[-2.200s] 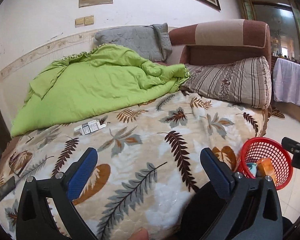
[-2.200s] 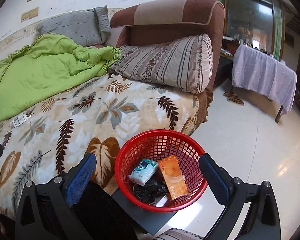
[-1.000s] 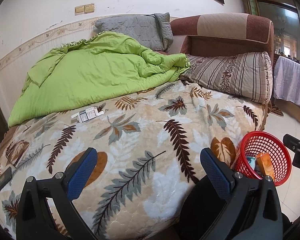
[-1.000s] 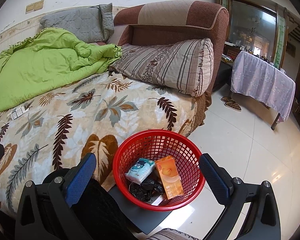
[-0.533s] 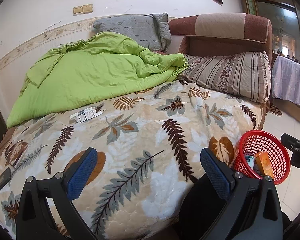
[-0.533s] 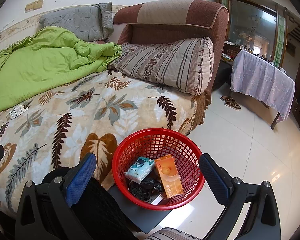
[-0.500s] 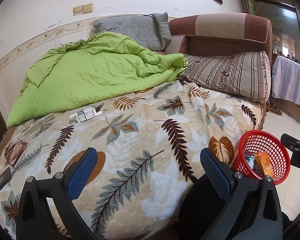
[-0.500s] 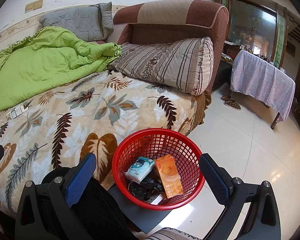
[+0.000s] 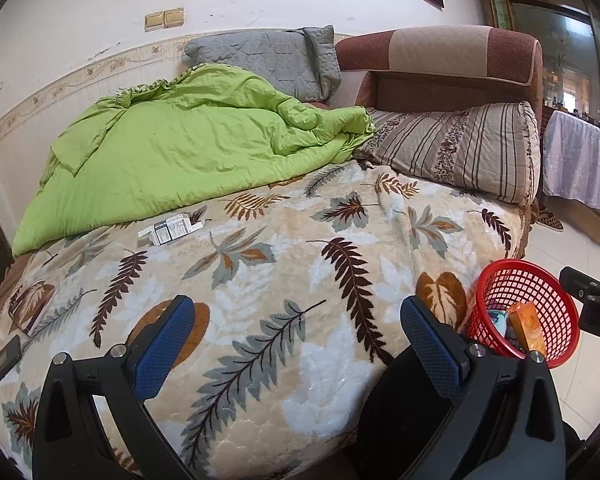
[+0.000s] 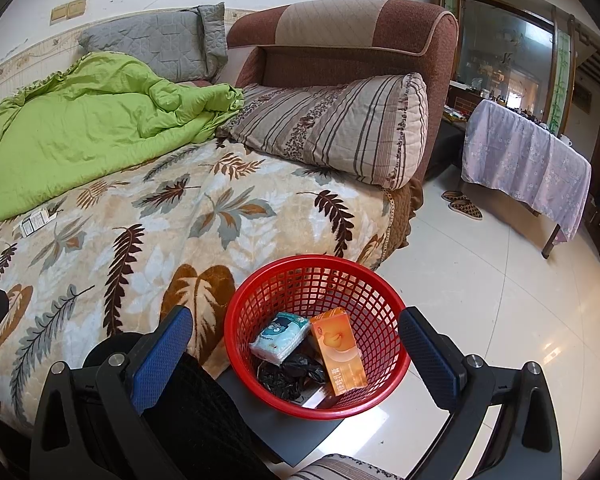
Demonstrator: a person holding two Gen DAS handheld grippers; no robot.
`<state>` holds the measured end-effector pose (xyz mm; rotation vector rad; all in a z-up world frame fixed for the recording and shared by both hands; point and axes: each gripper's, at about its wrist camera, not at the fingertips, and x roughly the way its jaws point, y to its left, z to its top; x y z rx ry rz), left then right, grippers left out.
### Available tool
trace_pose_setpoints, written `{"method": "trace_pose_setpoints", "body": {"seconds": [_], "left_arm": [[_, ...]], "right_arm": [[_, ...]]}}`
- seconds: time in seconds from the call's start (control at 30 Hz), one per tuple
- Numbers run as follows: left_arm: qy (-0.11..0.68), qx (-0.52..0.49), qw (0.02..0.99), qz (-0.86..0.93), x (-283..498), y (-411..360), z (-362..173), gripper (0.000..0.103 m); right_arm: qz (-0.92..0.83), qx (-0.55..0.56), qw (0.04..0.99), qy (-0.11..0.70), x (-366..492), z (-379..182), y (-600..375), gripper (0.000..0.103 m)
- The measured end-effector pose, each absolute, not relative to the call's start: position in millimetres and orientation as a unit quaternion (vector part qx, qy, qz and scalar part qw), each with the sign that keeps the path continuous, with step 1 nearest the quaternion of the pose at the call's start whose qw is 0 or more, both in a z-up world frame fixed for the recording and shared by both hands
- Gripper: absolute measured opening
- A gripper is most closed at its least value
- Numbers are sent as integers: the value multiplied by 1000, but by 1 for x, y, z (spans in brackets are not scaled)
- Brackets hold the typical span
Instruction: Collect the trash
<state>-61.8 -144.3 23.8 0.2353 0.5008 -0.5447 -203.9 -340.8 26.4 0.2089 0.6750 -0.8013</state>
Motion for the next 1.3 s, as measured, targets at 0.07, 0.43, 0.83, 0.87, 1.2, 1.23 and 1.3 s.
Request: {"method": "trace_pose_setpoints", "body": {"seconds": [0.07,0.43,0.83,0.87,1.2,1.23,1.3], "left_arm": [[244,115,926,-266,-62,-144,23,102],[244,113,926,-266,-61,-144,23,102],[261,101,923,-265,-57,-143,19,102],[263,99,924,-260,-55,-142,19,102],[303,58,937,-163,7,-89,10,102],[313,52,937,-149,16,-82,6,102],[343,38,932,-114,41,-67,-4,102]], "right_arm": [[-382,99,861,322,-204,27,-341,103],[-378,96,862,324,-202,24,-338,103],[-366,82,870,320,-192,29,-336,103],[-362,76,872,319,-189,30,-336,103],[-252,35,908,332,-104,46,-313,103],[-240,31,909,339,-89,44,-309,103],[-211,23,905,368,-51,36,-300,103]]}}
